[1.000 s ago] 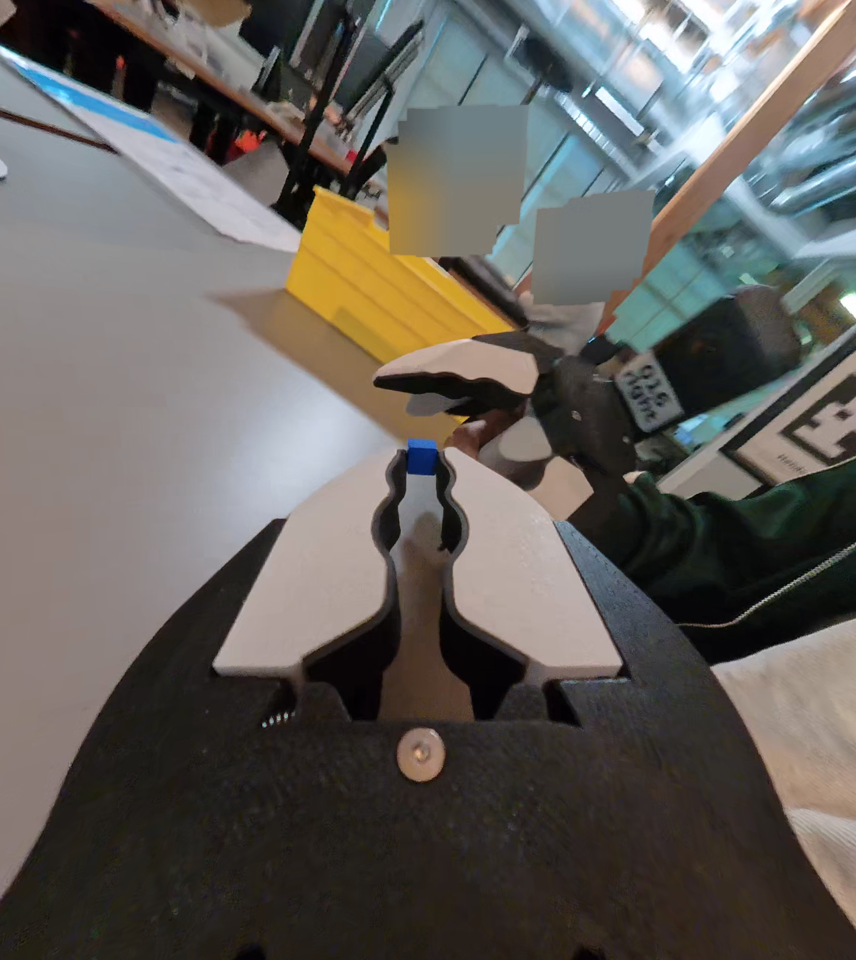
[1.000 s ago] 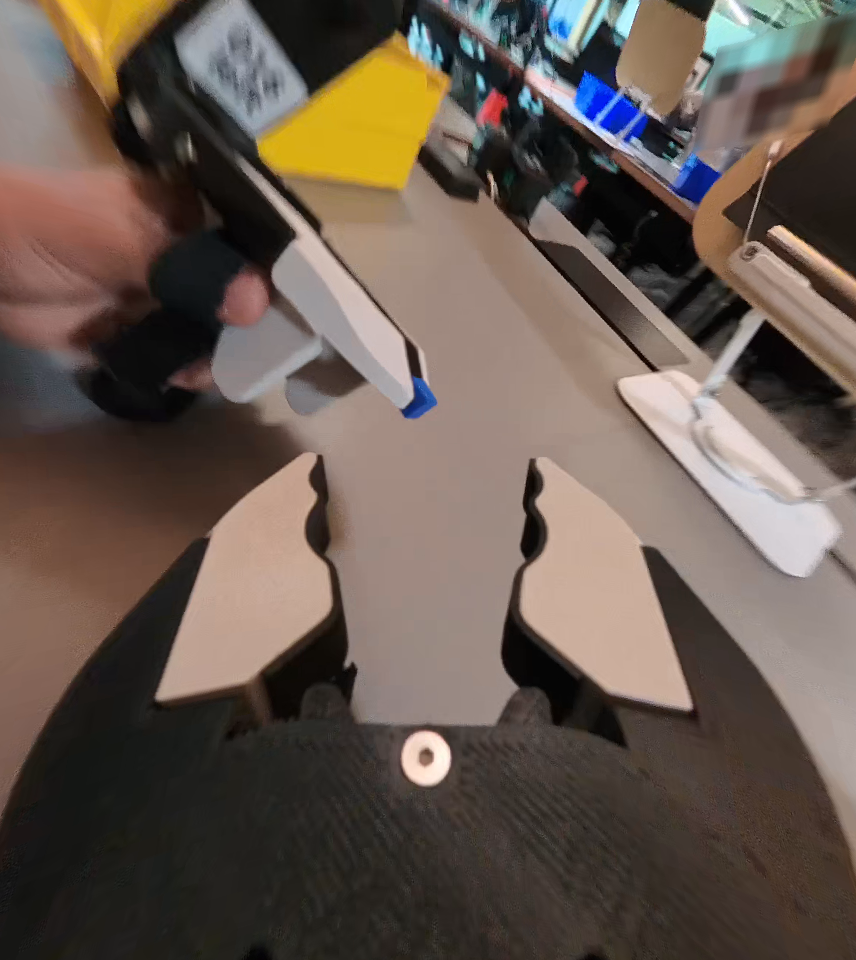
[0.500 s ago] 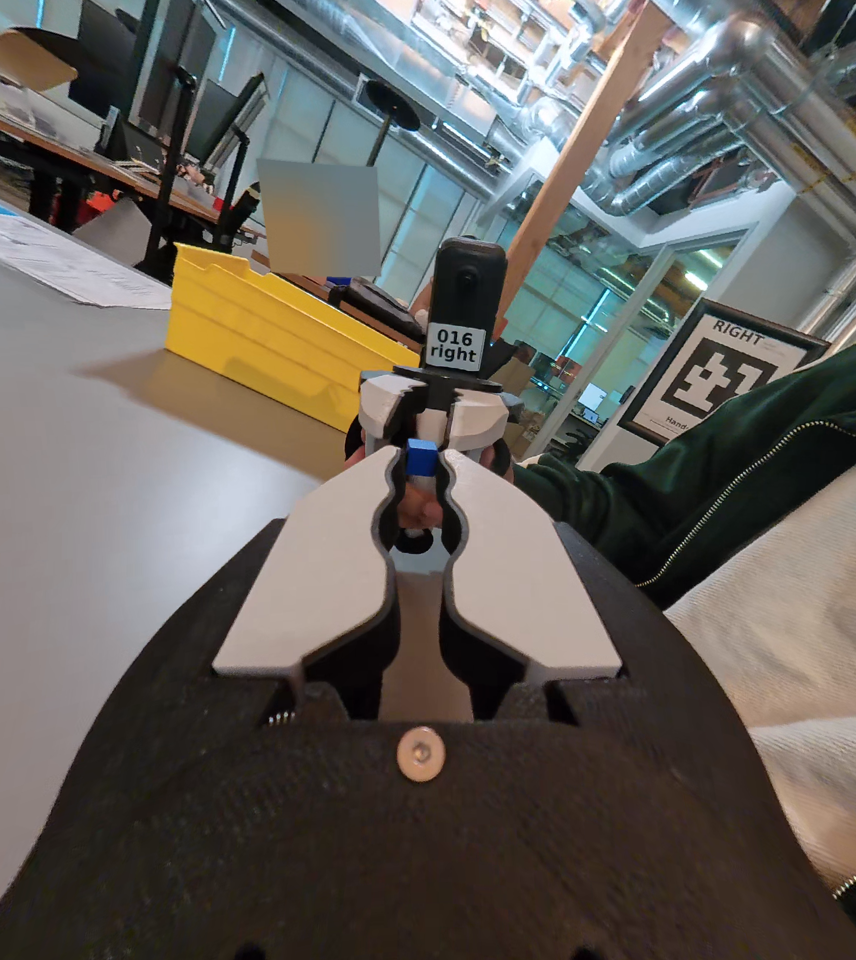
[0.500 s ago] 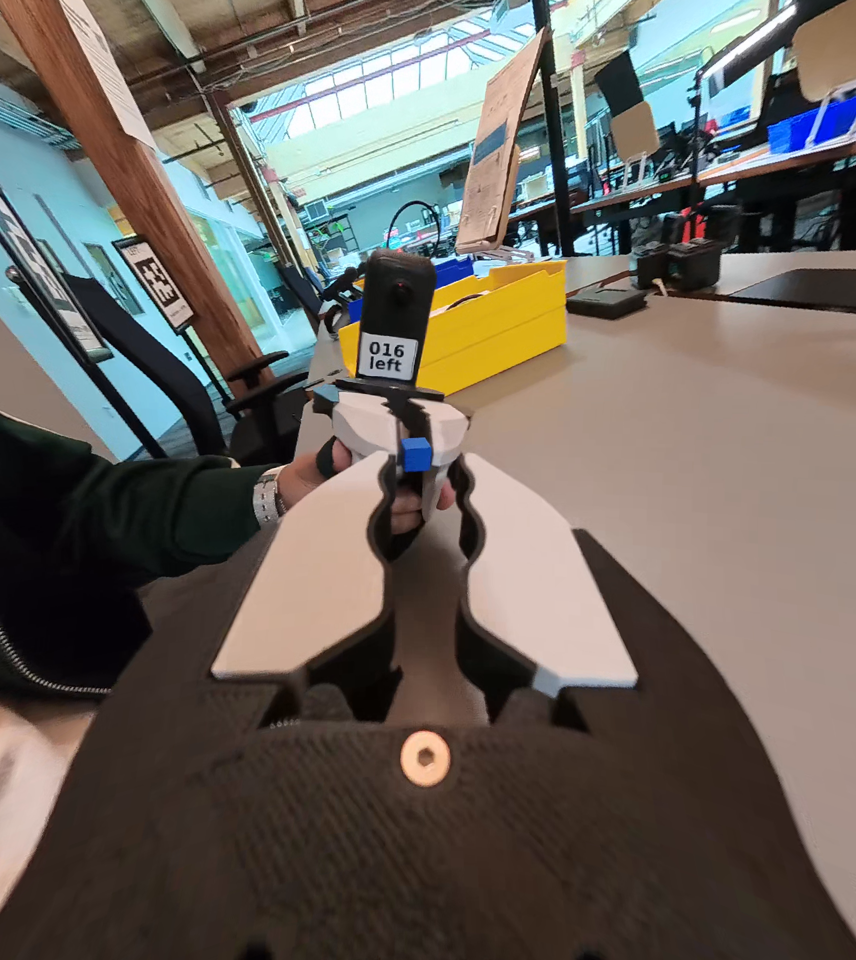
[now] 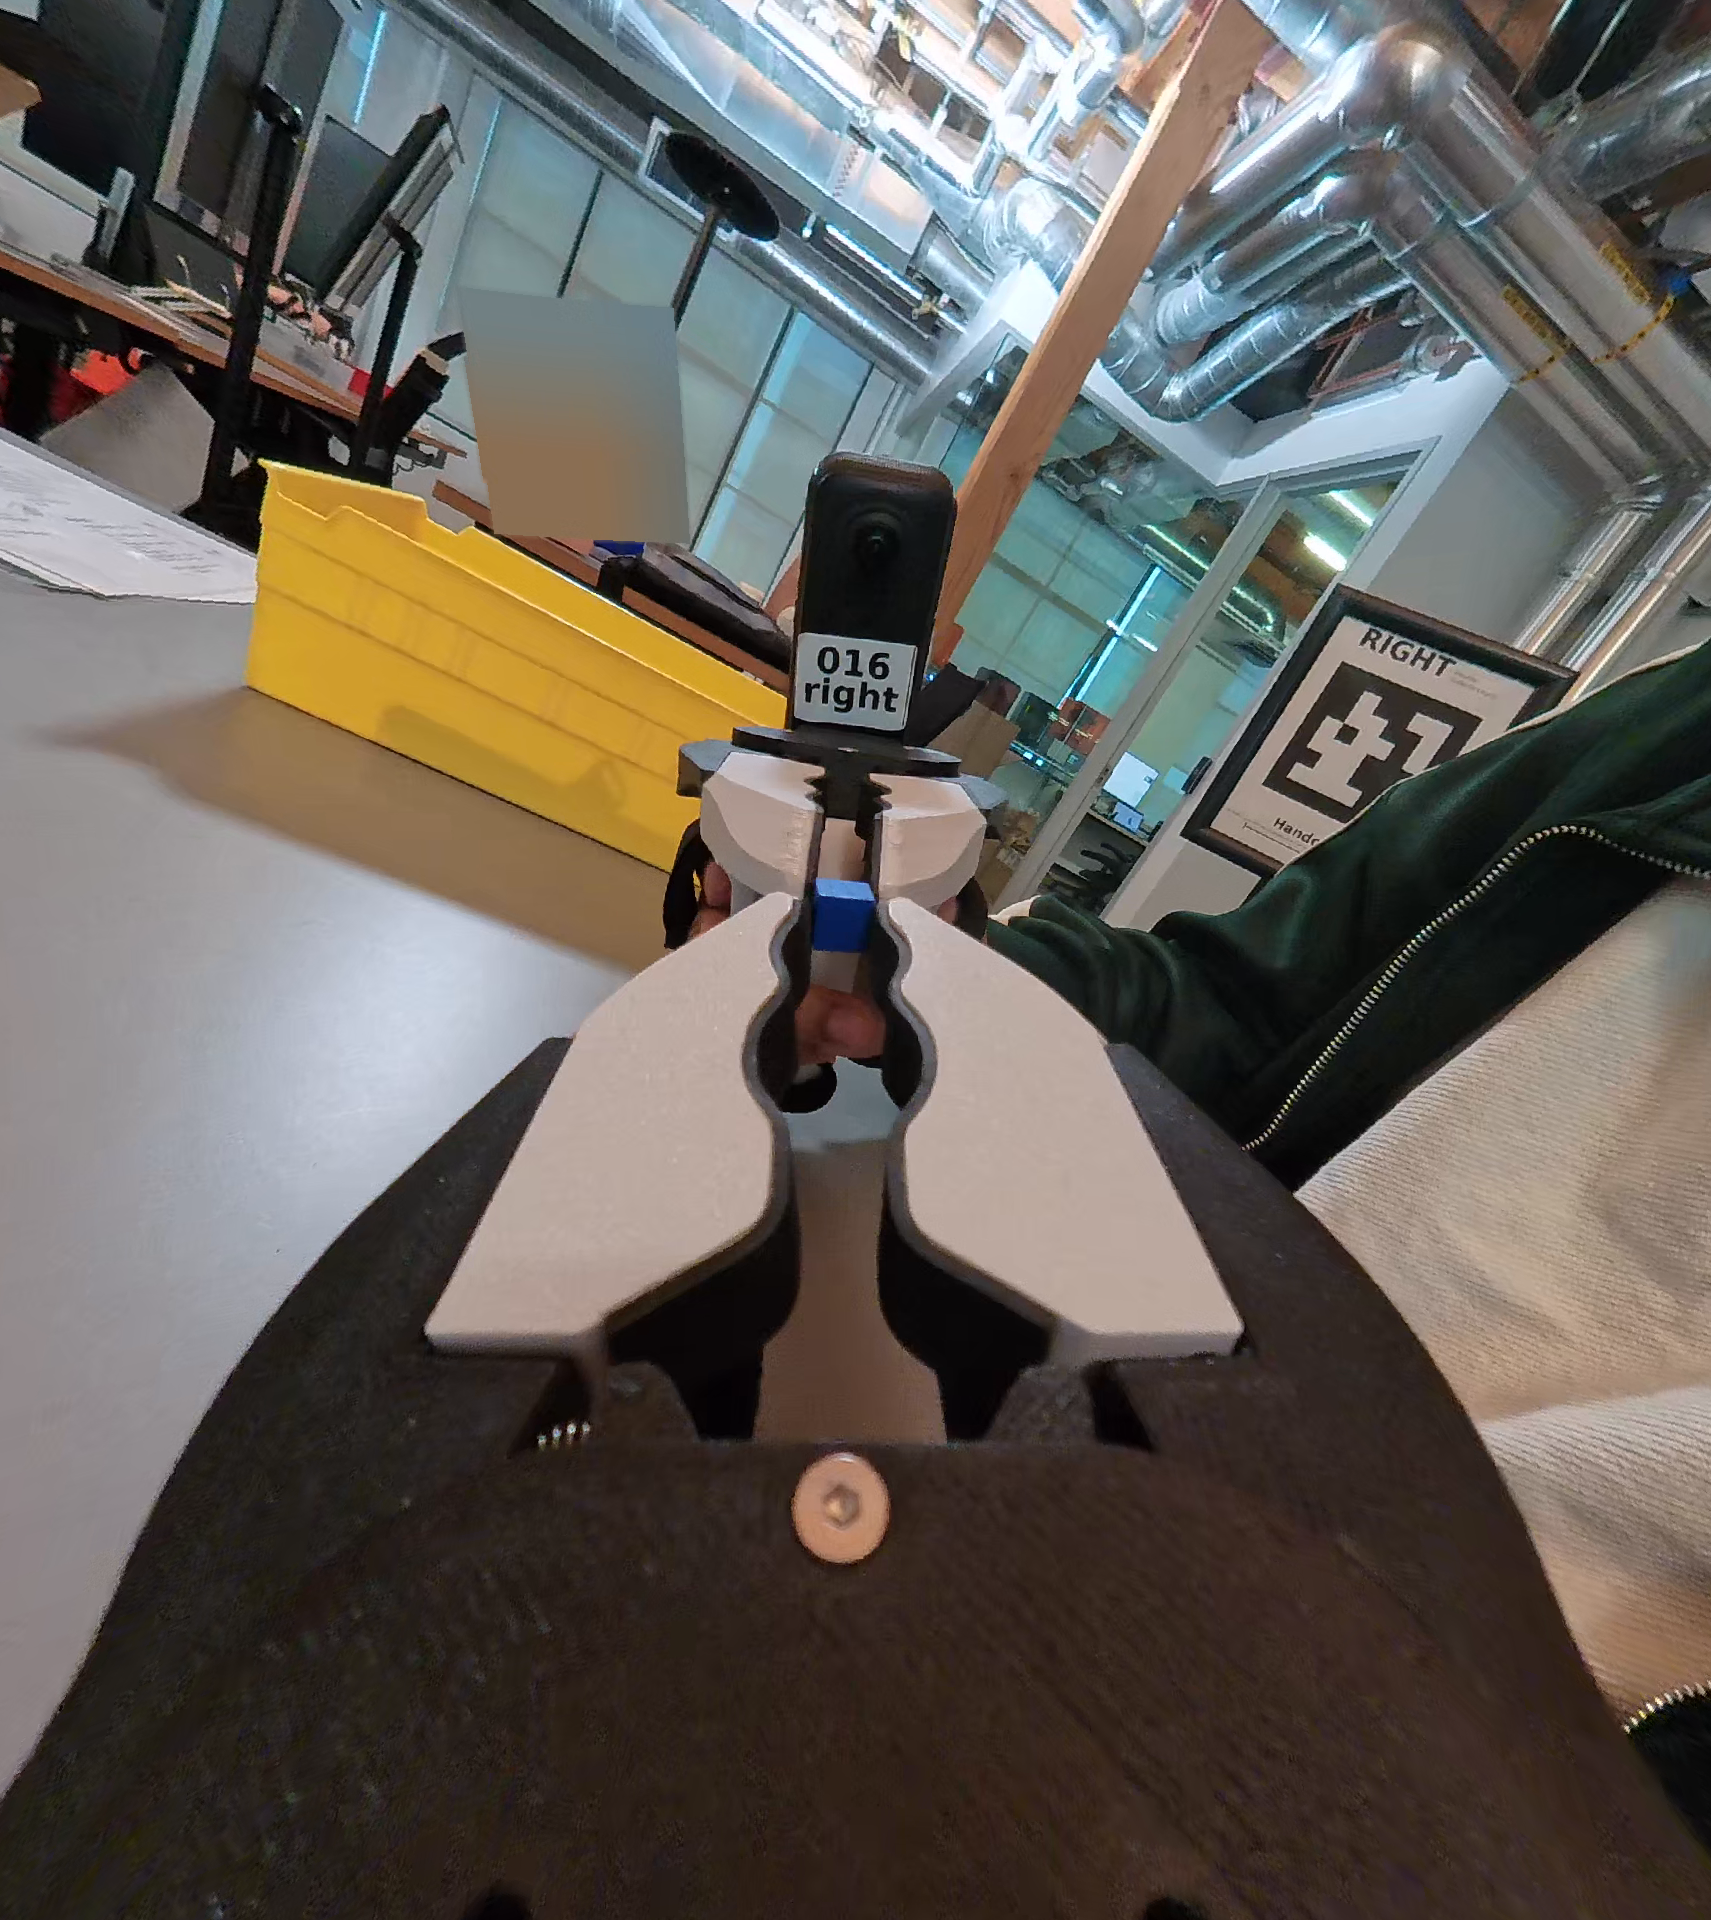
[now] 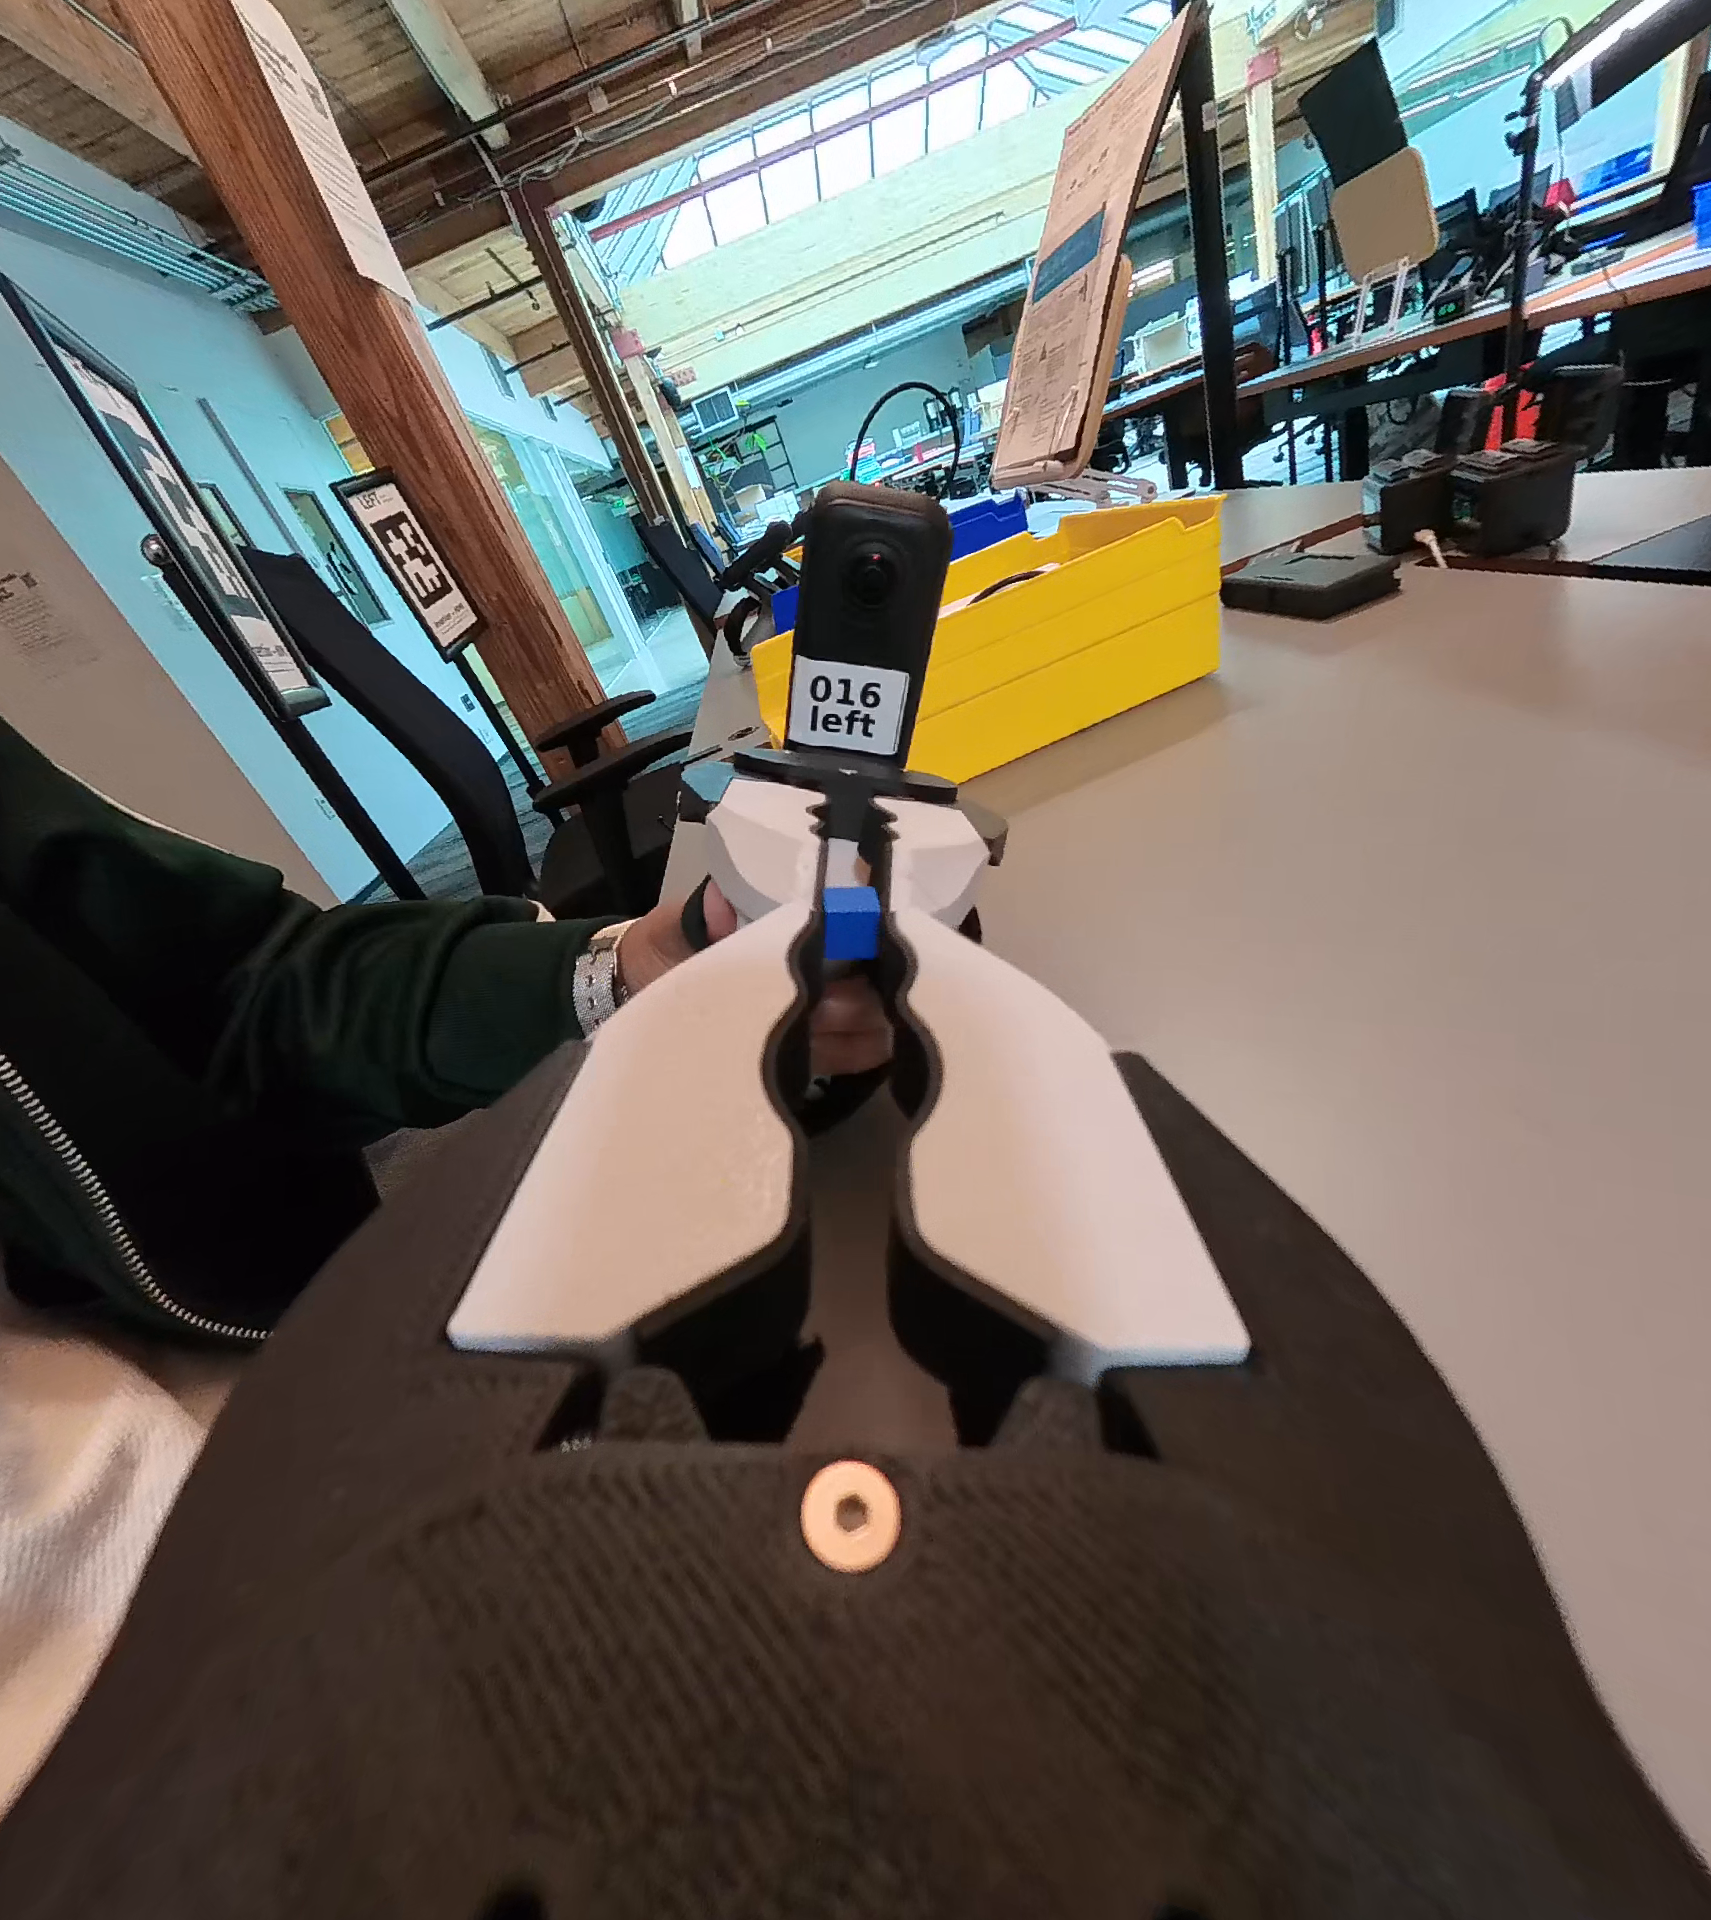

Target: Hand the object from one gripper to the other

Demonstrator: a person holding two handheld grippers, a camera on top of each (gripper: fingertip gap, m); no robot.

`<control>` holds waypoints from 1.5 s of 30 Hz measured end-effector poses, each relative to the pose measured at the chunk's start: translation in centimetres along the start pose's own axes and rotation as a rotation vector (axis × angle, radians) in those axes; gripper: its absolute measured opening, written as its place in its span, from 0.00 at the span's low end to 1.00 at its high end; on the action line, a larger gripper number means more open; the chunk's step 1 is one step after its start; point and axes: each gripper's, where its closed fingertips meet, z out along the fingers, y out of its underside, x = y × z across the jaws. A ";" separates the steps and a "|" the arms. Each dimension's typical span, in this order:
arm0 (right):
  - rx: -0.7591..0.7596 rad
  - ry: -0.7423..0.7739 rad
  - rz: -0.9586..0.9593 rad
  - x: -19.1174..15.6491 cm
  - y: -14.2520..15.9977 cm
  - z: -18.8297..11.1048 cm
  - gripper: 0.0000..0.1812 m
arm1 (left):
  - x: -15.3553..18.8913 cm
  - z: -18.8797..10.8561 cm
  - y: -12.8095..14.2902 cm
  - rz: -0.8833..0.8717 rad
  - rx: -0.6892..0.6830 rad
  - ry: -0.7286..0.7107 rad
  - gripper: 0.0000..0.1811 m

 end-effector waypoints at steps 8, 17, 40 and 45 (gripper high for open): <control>-0.001 -0.010 0.024 -0.1 -0.1 -0.1 0.05 | 0.0 0.1 -0.1 -0.008 0.016 0.002 0.07; 0.041 -0.013 0.077 0.2 -0.7 -0.5 0.05 | -0.5 0.1 0.1 0.015 0.001 -0.039 0.13; 0.015 -0.227 0.725 1.0 1.2 -0.8 0.00 | -1.4 0.2 2.0 0.593 -0.271 -0.276 0.01; -0.013 -0.111 0.650 2.2 1.7 -0.9 0.00 | -2.7 -0.9 1.1 0.535 -0.238 -0.345 0.00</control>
